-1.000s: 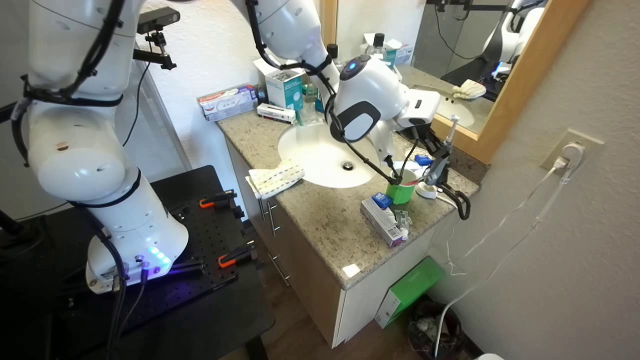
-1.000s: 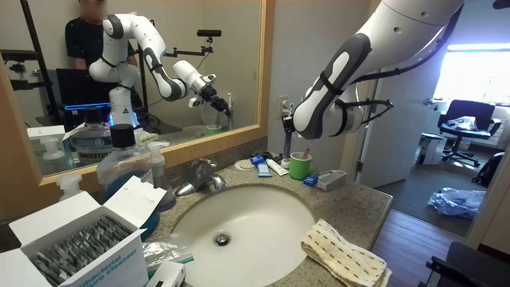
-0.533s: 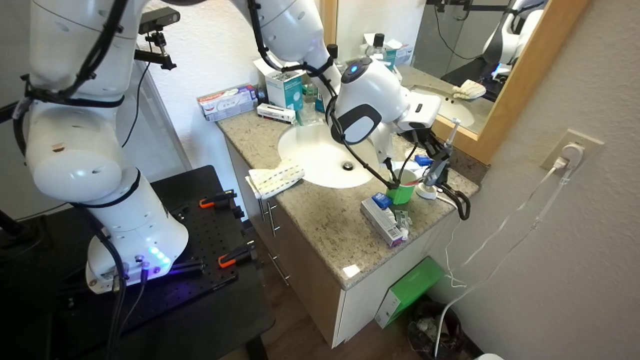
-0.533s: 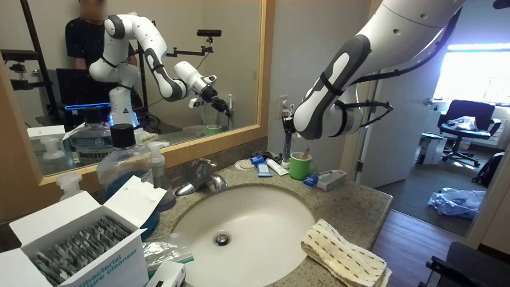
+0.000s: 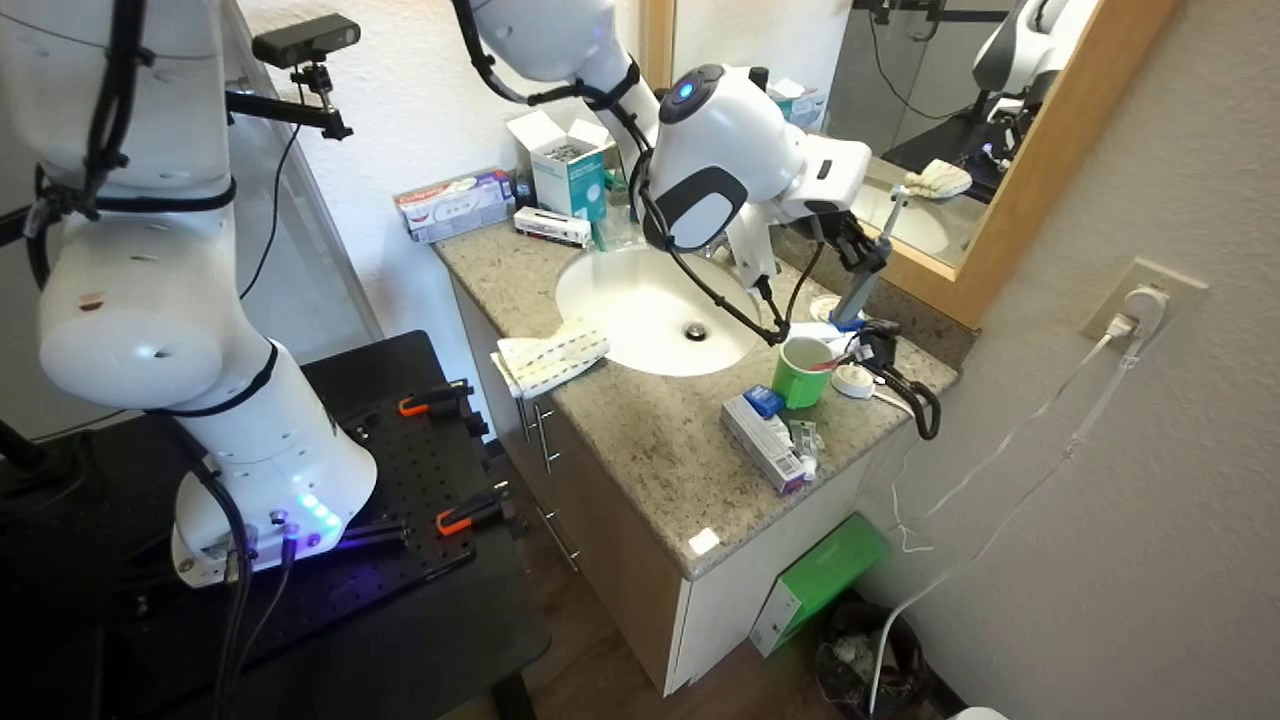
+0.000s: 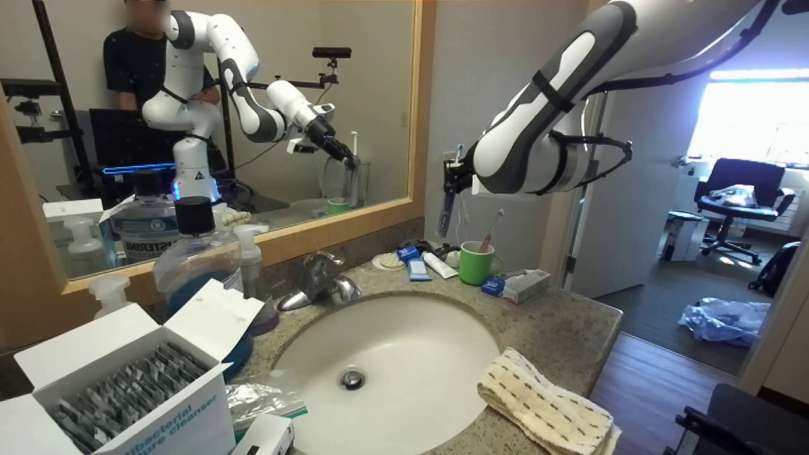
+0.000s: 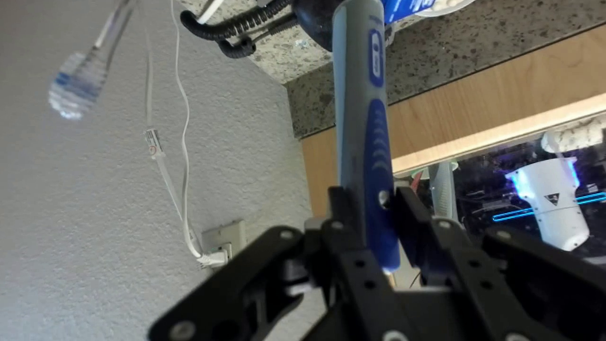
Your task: Pick up the electric toothbrush and put it in the light green cup.
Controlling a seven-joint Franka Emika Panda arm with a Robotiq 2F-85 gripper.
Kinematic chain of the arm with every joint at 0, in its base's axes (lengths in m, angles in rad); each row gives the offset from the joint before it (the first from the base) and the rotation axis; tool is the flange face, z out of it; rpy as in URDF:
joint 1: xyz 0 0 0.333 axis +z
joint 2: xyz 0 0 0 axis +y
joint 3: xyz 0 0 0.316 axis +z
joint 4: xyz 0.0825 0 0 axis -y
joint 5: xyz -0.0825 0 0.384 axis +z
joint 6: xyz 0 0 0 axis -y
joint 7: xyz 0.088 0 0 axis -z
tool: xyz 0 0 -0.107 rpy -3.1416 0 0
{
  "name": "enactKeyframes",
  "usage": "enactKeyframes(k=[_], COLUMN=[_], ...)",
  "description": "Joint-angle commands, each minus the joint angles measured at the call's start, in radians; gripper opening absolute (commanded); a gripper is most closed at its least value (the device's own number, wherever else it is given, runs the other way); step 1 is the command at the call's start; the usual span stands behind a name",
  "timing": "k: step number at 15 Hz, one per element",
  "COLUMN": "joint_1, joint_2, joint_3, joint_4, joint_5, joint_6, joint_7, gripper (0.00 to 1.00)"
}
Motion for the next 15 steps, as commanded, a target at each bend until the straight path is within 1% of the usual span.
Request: enactKeyframes(k=[1,3,5,9,10,11,15], joint_1=[-0.017,-0.002,-0.001,0.006,0.003,-0.02,-0.026], joint_2=[-0.134,-0.189,-0.243,-0.341,-0.373,-0.402,-0.503], joint_3=[0.011,-0.008,-0.012,-0.021,-0.015,0.007,0.016], joint_4=[-0.125,-0.191,-0.248,-0.328,-0.347,-0.363,-0.412], joint_5=[-0.034,-0.034,-0.033,-0.028,-0.034,-0.05,-0.076], joint_6=[0.0,0.0,-0.005,-0.017,-0.025,-0.037,-0.113], joint_7=[-0.019,-0.031,-0.041,-0.057,-0.056,-0.049,-0.041], gripper=[0.07,0.07,0.07,0.07,0.07,0.07,0.07])
